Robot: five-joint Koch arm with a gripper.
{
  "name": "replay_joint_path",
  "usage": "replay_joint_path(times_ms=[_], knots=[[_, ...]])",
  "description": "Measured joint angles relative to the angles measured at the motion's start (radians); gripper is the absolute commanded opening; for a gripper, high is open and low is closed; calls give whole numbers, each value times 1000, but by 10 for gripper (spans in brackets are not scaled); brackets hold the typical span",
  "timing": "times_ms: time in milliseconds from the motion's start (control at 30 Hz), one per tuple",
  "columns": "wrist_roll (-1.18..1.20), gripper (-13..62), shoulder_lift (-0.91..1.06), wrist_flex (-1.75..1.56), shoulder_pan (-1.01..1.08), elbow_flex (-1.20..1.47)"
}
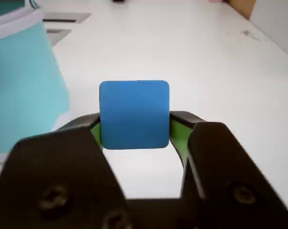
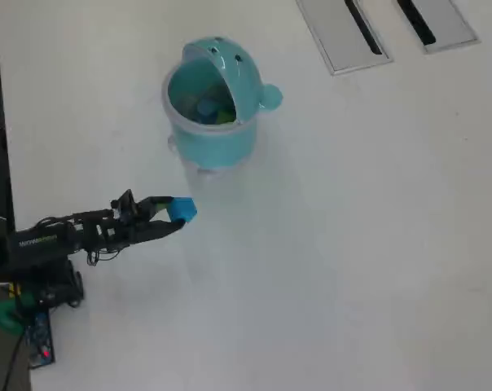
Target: Grasp RGB lego blocks and put them in the bin one by one.
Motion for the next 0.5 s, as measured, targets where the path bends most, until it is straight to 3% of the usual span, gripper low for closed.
replay_joint_path(times_ms=[500], knots=[[-63, 150, -118, -54, -216, -268]])
